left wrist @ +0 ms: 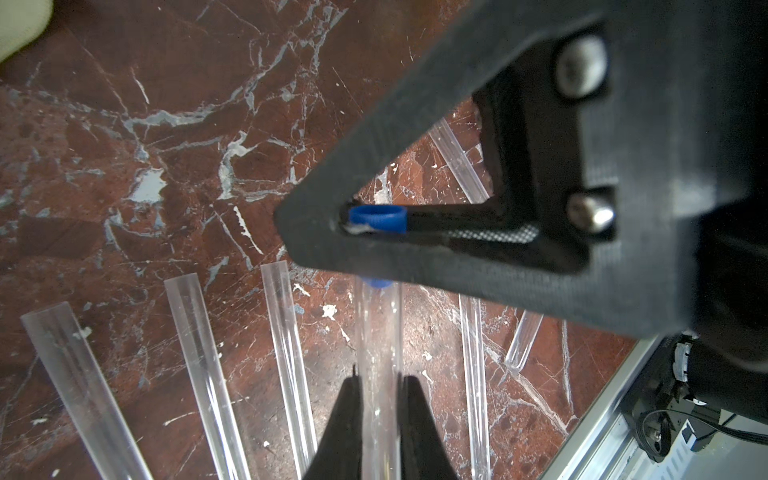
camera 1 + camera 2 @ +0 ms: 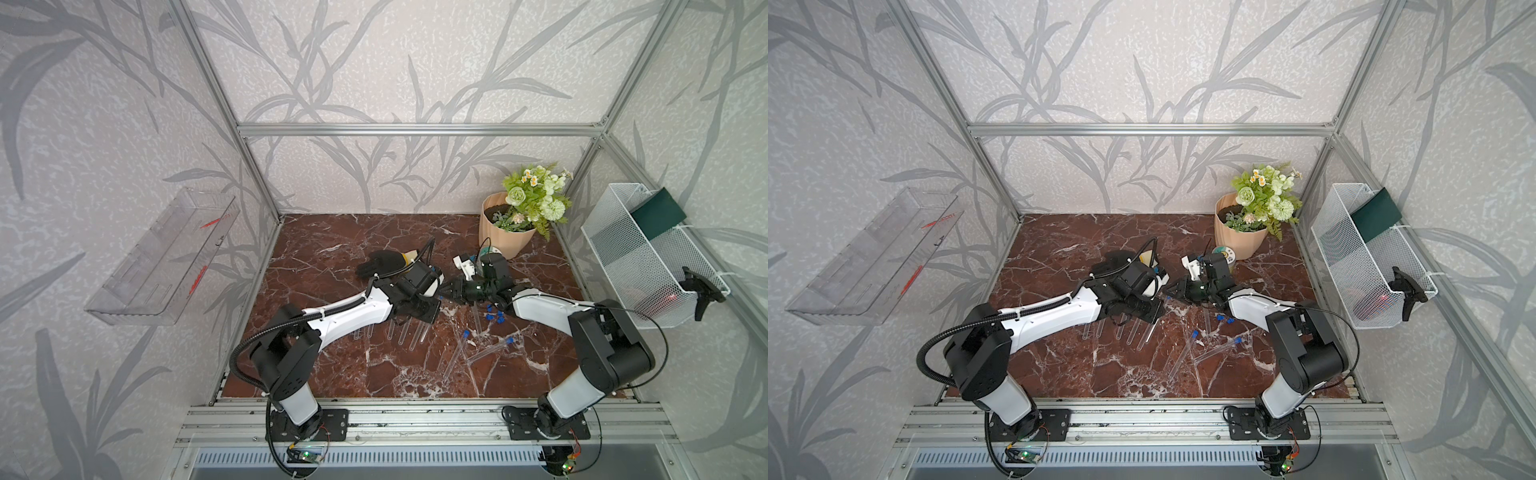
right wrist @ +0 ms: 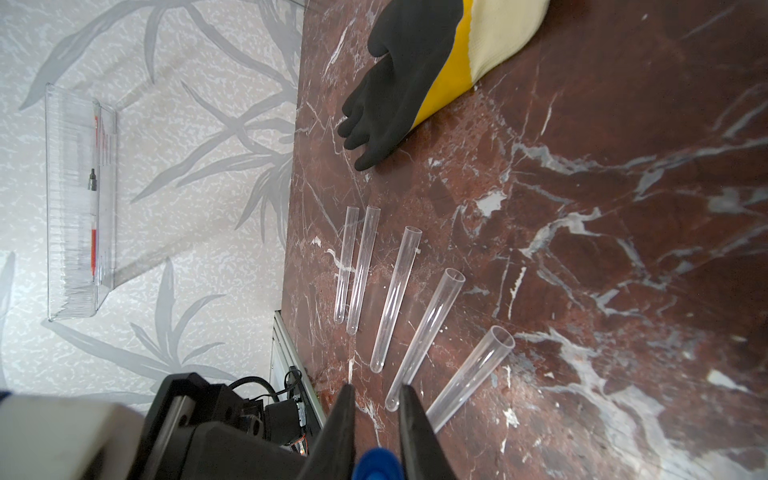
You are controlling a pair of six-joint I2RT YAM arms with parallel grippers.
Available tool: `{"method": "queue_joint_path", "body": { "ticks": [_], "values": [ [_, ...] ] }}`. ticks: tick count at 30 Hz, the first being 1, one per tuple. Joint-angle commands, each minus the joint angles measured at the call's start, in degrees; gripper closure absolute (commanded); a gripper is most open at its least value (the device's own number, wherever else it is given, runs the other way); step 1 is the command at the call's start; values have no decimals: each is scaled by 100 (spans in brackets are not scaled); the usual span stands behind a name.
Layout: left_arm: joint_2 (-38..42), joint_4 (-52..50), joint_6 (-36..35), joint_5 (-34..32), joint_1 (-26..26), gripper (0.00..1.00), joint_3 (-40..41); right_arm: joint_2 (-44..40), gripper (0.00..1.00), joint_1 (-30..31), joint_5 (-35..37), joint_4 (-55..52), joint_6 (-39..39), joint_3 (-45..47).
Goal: Remove stoppers from test tubes
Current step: Open the stopper on the test tube.
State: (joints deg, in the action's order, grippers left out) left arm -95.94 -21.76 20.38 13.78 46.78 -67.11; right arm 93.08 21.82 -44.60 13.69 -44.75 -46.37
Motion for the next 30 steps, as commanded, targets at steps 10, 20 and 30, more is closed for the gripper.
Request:
{"method": "queue_joint_path", "body": {
  "ticks": [10, 20, 30],
  "values": [
    [-44, 121, 10, 15, -29, 86, -140, -35, 87, 41, -105, 54, 39, 40],
    [-39, 111, 22, 19, -25, 86, -126, -62, 92, 42, -100, 63, 32, 34],
    [-13, -8, -19, -5, -29, 86, -110, -71, 94, -72, -5, 16, 46, -195]
  ]
}}
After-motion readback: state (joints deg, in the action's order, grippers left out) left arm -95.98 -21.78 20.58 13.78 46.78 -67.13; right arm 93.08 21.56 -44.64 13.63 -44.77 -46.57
